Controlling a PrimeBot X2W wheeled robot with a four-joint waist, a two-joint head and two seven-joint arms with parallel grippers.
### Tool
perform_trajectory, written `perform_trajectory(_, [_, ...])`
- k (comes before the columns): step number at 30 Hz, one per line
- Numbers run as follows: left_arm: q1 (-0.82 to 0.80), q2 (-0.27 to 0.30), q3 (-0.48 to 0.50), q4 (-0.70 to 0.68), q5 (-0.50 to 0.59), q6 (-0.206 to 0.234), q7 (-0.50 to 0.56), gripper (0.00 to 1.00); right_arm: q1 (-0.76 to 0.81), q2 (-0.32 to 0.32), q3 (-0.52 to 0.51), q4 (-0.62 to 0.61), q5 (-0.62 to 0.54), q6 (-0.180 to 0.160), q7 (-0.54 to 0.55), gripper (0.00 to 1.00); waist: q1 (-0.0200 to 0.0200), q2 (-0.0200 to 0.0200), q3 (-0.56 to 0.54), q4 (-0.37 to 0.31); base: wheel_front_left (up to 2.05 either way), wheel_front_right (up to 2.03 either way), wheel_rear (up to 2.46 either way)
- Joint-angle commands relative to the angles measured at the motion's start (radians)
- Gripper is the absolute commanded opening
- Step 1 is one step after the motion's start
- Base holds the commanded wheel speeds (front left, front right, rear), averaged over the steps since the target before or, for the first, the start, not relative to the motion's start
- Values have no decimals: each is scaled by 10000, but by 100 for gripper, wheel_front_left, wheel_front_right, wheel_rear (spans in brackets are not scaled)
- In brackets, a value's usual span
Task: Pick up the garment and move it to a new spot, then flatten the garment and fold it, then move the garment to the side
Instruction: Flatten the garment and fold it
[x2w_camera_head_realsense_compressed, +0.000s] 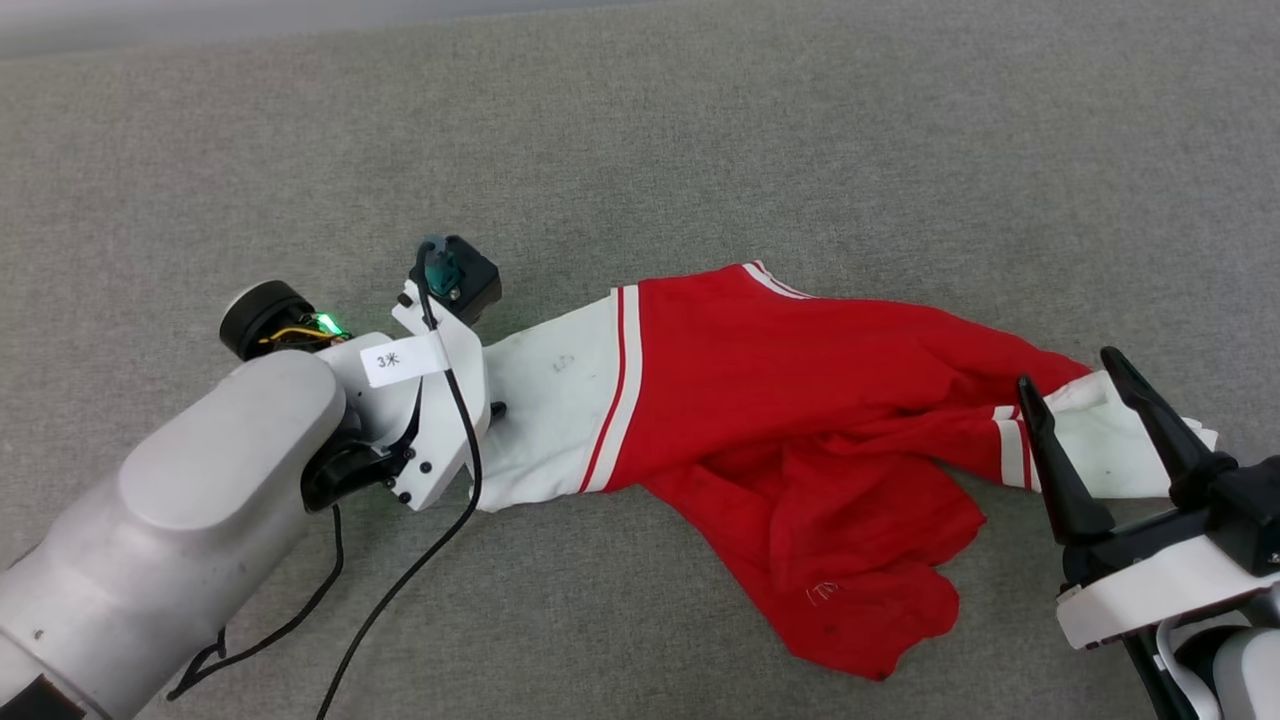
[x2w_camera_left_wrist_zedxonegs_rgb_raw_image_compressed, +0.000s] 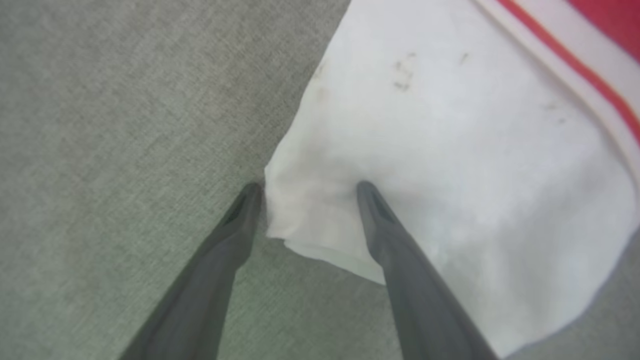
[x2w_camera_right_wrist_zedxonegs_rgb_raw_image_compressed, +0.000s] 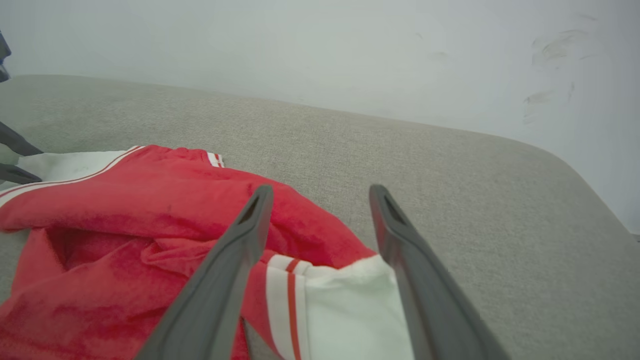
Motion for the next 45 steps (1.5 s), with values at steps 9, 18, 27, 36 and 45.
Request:
perform_trajectory(9, [-170, 214, -1474, 549, -250, -3, -1332, 0, -205, 32, -26, 300, -26, -12, -235, 100, -1, 0, -196, 71, 0, 0, 0])
perform_trajectory(18, [-583, 518, -745, 746, -380, 122, -3703, 0, 255, -16, -209, 568, 20, -12, -303, 100, -1, 0, -1149, 419, 0, 0, 0])
perform_trajectory(27, [108, 1332, -400, 1444, -690, 710, -4175, 0, 398, -59, -243, 760, 45, -12, -350, 100, -1, 0, -1435, 501, 0, 0, 0])
perform_trajectory(36, [1079, 1448, -53, 3077, -1463, 961, -4669, 0, 500, -107, -462, 1037, -58, -12, -318, 100, -1, 0, -1263, 249, 0, 0, 0])
perform_trajectory(45, [1168, 655, 45, 4397, -1385, 787, -6160, 100, 260, -258, -479, 1093, 192, -12, -203, 100, -1, 0, -1411, 323, 0, 0, 0])
